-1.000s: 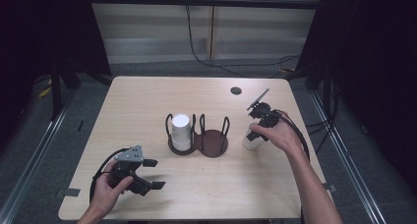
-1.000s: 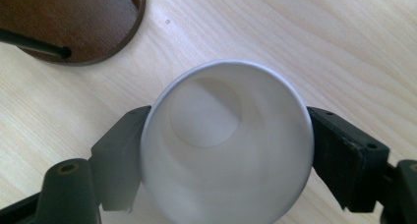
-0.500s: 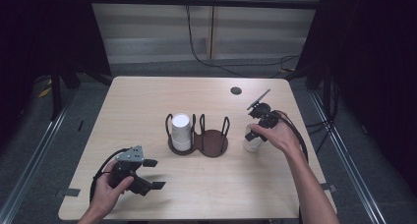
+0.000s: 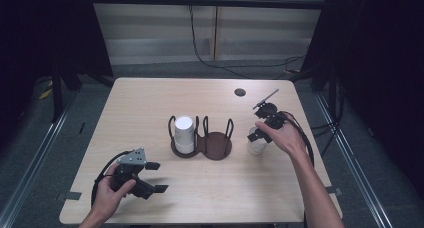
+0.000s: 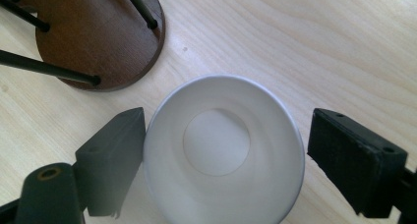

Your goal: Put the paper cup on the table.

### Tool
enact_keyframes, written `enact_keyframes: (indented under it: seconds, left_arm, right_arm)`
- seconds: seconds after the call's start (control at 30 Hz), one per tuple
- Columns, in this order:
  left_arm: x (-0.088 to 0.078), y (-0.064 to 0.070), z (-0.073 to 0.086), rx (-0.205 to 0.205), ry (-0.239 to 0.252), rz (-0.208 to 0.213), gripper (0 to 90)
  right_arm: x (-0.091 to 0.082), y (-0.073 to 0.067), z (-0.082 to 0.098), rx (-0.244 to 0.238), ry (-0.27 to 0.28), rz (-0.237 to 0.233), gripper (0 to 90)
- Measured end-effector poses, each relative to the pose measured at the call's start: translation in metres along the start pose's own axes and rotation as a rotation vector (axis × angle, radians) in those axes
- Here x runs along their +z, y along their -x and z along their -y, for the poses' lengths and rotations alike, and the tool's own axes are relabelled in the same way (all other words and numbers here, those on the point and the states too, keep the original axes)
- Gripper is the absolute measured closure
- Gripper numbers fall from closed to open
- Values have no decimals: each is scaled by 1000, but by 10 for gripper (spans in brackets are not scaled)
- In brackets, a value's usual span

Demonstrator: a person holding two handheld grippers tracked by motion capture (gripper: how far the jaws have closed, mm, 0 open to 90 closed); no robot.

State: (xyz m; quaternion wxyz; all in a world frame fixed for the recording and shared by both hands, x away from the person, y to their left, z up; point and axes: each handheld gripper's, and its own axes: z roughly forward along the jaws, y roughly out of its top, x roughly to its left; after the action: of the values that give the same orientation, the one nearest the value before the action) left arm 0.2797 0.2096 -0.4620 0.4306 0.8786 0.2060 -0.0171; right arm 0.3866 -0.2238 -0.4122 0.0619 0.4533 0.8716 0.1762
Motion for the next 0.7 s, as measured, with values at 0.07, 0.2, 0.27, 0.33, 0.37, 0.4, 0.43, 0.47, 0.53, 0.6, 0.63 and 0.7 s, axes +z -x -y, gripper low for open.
enact_keyframes:
  seconds: [0.07, 0.2, 0.27, 0.33, 0.37, 0.4, 0.43, 0.47, 0.53, 0.6, 0.63, 0.7]
  left_arm:
    - [0, 0, 0, 7, -6, -1, 161]
    - [-1, 0, 0, 0, 2, -4, 161]
    - [-1, -1, 0, -5, 9, -8, 161]
    - [-3, -1, 0, -16, 21, -18, 161]
    - [-3, -2, 0, -9, 21, -21, 161]
    - [-4, -2, 0, -9, 26, -21, 161]
    - [-4, -2, 0, -9, 24, -23, 161]
    - [-4, -2, 0, -9, 25, -23, 161]
    - [-3, -1, 0, -8, 26, -21, 161]
    - [-3, -1, 1, -11, 28, -21, 161]
    - [-3, -1, 1, -12, 29, -21, 161]
    - [-3, -1, 0, -13, 30, -22, 161]
  right_arm:
    - [-2, 0, 0, 7, 9, 5, 146]
    - [-8, 0, 1, 16, 58, -5, 143]
    - [-10, 0, 1, 24, 79, -1, 142]
    - [-13, -1, 2, 27, 91, 16, 145]
    - [-14, -2, 3, 19, 98, 28, 147]
    - [-15, -3, 4, 21, 96, 29, 151]
    - [-17, -3, 5, 29, 117, 25, 152]
    - [-19, -3, 7, 32, 133, 24, 152]
    - [-22, -4, 10, 45, 175, 33, 153]
    - [-25, -5, 12, 56, 205, 31, 154]
    - [-26, -5, 15, 60, 227, 34, 154]
    - [-28, -7, 17, 59, 253, 29, 158]
